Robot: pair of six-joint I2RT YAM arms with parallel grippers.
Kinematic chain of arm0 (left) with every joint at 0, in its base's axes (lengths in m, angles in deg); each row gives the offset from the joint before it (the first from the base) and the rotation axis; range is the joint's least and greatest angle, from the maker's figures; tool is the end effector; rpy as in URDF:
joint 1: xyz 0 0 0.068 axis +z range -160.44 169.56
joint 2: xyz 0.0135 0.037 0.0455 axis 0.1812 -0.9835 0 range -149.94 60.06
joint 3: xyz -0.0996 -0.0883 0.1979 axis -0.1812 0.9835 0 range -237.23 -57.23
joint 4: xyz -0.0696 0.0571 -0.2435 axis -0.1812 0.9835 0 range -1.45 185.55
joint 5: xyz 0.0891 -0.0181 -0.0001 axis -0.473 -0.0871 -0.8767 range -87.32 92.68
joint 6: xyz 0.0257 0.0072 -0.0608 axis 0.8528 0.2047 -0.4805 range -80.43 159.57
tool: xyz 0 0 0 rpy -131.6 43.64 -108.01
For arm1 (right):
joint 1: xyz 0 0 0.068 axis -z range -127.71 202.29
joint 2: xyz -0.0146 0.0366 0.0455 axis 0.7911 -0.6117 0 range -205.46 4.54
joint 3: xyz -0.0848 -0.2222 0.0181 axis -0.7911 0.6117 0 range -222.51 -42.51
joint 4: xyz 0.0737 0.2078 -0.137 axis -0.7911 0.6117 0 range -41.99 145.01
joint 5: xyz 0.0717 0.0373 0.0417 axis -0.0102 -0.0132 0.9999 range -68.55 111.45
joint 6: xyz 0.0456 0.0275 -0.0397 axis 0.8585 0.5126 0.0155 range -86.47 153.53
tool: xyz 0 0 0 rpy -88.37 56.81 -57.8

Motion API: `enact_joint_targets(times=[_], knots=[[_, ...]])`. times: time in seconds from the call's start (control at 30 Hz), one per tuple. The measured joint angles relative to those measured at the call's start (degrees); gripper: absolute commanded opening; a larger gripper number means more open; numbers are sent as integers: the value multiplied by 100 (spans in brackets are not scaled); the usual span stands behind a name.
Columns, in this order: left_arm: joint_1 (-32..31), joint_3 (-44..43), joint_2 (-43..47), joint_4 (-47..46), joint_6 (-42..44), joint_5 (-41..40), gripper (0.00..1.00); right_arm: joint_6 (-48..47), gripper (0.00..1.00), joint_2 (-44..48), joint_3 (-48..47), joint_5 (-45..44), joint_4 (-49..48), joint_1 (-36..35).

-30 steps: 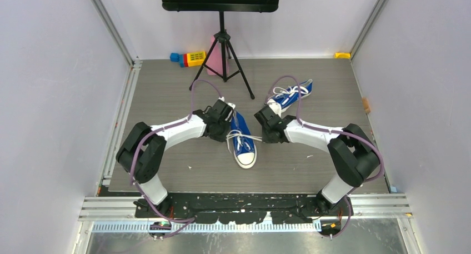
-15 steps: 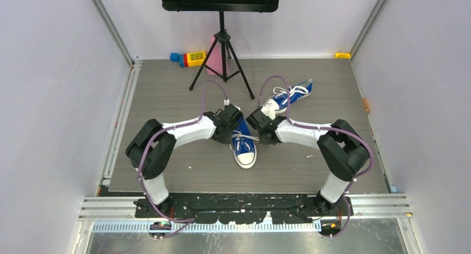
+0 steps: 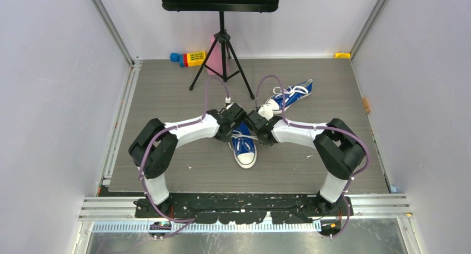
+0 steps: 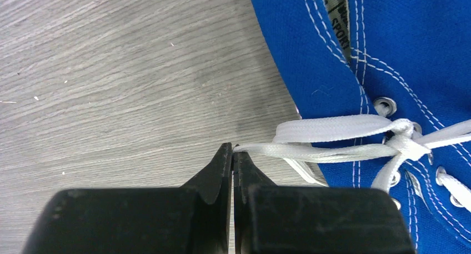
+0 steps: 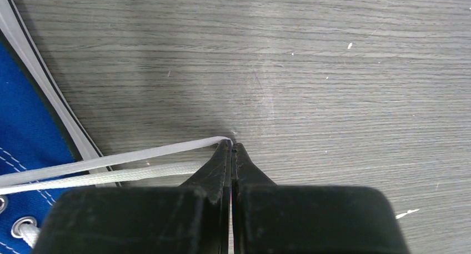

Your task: Tie the shoes

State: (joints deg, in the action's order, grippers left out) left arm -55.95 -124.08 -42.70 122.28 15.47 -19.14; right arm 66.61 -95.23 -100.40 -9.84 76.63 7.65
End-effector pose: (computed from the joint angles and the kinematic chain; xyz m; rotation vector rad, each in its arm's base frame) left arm 0.2558 -0.2326 0.1271 0.3997 2.6043 0.1469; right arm 0.2465 0.2050 0.1088 -0.1334 2.5266 -0.2788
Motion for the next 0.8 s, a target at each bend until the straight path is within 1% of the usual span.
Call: enact_joint_targets(times=[0.37,0.53,0.8], knots=[[-22,-306,-81,365,-107,-221,0,7,0,-66,-166,-352,302,-94],[35,-542,-225,494,-146,-284,0,26,0,-264,-352,-601,538,-203],[55,-581,-286,529,-247,-282,0,107,0,-382,-424,-774,678,-260]])
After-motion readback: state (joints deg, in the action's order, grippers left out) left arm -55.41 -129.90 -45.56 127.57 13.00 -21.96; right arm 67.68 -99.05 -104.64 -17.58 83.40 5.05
